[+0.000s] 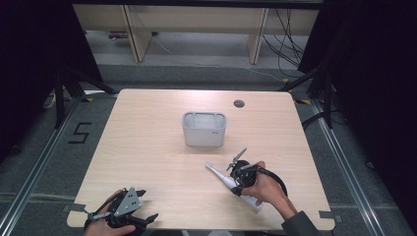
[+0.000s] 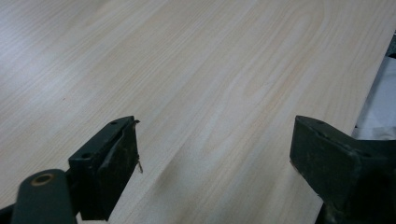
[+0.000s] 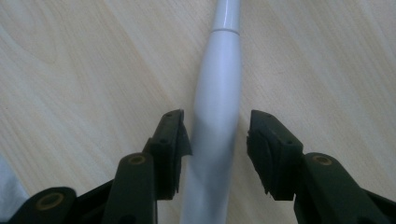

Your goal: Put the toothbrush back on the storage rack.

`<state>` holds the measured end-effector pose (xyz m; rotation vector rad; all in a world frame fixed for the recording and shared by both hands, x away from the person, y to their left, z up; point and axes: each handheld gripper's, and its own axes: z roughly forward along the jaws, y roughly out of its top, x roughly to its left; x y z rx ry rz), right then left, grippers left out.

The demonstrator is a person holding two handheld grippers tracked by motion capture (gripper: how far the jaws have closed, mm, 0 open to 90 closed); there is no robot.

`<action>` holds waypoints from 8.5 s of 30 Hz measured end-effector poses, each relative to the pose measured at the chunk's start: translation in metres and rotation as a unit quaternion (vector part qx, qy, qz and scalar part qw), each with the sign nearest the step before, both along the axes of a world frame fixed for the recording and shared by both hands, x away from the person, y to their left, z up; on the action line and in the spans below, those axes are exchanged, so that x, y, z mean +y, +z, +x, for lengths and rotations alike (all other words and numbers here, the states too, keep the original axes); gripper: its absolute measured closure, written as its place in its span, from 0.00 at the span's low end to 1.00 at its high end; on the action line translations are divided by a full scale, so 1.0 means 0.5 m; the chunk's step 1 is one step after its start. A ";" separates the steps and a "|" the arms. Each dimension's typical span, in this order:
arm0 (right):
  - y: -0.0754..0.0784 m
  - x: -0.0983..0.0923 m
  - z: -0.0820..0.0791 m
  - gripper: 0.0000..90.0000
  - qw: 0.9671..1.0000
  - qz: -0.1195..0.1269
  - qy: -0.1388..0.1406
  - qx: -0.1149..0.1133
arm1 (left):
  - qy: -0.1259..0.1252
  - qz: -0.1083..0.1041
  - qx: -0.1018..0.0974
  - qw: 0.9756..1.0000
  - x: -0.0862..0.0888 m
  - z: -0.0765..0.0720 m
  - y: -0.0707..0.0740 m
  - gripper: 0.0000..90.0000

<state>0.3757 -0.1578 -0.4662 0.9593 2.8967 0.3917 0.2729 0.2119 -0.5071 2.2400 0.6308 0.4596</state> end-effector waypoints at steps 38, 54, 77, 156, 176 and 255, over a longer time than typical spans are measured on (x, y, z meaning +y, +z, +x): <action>-0.018 0.049 0.023 0.74 0.993 -0.099 0.042 0.040 | 0.003 0.004 -0.006 1.000 0.002 0.000 0.006 0.16; 0.146 -0.004 0.001 0.74 0.994 0.063 0.034 -0.082 | -0.001 -0.008 -0.001 1.000 -0.001 -0.001 0.002 0.16; 0.226 -0.023 0.143 0.74 0.929 0.277 -0.062 -0.236 | 0.003 -0.007 -0.002 1.000 0.001 0.001 0.002 0.16; 0.116 0.034 0.280 0.74 0.880 0.337 -0.165 -0.291 | -0.003 -0.002 -0.001 1.000 0.002 0.001 0.006 0.16; 0.073 0.016 0.274 0.74 0.881 0.342 -0.161 -0.283 | -0.003 -0.008 0.004 1.000 0.002 0.001 0.004 0.16; 0.093 -0.031 0.118 0.27 0.903 0.305 -0.144 -0.264 | 0.000 -0.018 0.008 1.000 -0.001 -0.001 0.003 0.16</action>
